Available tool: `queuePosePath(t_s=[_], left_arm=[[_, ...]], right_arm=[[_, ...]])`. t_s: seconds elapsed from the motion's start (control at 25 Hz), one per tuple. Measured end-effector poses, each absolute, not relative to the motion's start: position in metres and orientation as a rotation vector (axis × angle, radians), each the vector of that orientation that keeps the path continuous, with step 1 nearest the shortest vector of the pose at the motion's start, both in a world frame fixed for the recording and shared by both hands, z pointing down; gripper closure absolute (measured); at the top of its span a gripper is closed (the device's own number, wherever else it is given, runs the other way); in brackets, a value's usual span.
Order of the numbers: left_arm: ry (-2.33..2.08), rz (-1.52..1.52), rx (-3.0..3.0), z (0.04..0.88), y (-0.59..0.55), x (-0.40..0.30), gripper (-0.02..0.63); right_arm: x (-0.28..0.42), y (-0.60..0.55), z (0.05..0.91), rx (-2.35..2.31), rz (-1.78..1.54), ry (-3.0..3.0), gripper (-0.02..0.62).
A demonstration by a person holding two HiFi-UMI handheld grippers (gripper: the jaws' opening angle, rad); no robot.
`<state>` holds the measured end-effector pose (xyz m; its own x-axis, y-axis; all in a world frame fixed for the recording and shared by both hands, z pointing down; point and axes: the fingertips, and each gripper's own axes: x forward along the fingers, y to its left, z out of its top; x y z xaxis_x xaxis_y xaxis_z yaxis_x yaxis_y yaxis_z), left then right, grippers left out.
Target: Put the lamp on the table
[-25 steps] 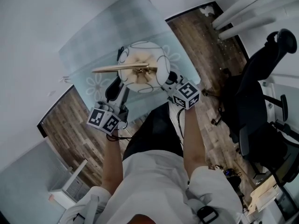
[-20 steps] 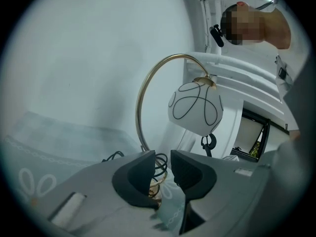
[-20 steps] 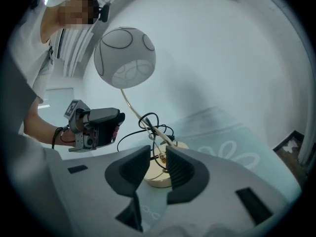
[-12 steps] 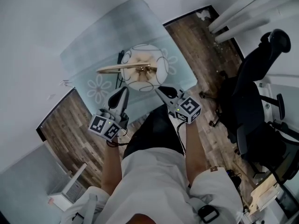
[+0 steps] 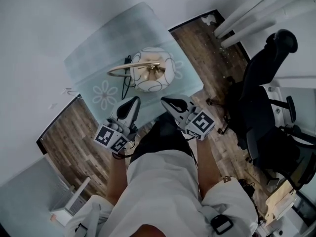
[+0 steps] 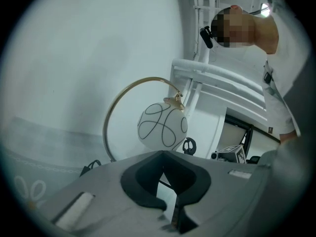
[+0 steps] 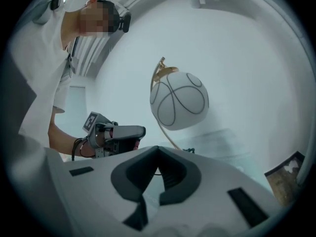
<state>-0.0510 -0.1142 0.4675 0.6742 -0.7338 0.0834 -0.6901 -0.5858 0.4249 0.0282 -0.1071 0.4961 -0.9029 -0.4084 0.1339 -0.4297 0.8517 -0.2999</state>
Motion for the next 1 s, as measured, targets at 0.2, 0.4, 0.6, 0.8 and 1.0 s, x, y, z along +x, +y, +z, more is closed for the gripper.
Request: queuePosePath(t_s=[0.2,0.4,0.6,0.8,1.0], left_arm=[[-1.071,-0.167,2.479,0.439,-0.111,-0.042,0.607],[-1.048,-0.183,2.504,0.409,-0.108,-0.03,0.607],[-1.046,-0.188,2.551,0.379,-0.107,-0.025,0.607],[-1.047,-0.19,2.571,0.363,-0.105,-0.025,0.607],[-1.018,-0.193,2.58,0.36,-0.1,-0.02,0.607]], right_arm=[[0.027,-0.103,0.457,0.714,0.427,-2.988,0.597],[0.025,-0.106,0.416,0.759,0.369,-3.028,0.598],[0.015,-0.1,0.39,0.739,0.358,-3.009,0.598],[0.017,-0.1,0.373,0.76,0.287,-3.045,0.598],[0.016,-0.096,0.366,0.757,0.302,-3.024,0.598]])
